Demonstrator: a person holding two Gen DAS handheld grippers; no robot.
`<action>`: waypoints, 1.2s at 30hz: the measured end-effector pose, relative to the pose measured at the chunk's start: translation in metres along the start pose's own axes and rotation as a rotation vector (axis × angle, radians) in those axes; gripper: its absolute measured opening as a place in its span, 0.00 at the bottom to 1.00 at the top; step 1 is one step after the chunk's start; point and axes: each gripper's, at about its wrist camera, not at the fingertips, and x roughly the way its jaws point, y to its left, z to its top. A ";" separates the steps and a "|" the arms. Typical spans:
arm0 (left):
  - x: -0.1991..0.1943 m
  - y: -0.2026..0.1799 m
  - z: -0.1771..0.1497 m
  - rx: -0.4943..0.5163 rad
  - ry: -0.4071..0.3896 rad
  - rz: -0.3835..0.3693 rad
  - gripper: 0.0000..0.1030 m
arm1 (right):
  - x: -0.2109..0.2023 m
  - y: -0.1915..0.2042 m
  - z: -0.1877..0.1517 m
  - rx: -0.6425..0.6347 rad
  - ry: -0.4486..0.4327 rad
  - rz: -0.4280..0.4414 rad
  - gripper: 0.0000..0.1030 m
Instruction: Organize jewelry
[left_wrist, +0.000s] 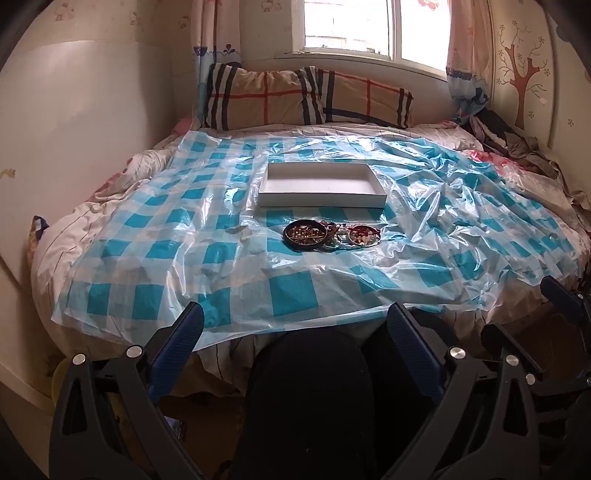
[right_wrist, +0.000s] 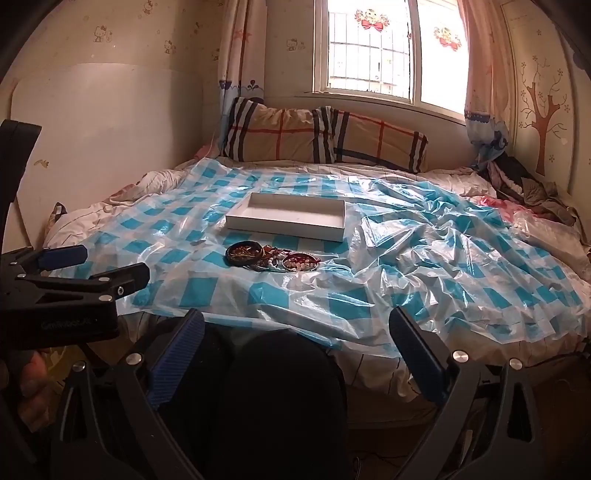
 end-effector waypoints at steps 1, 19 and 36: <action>0.000 0.000 0.000 -0.003 0.000 0.001 0.93 | 0.000 0.000 0.000 -0.001 0.000 -0.001 0.93; 0.010 0.008 -0.002 -0.023 0.021 0.005 0.93 | 0.007 0.008 -0.005 -0.006 0.017 -0.006 0.93; 0.012 0.016 0.000 -0.028 0.019 0.007 0.93 | 0.008 0.006 -0.004 -0.009 0.010 -0.012 0.93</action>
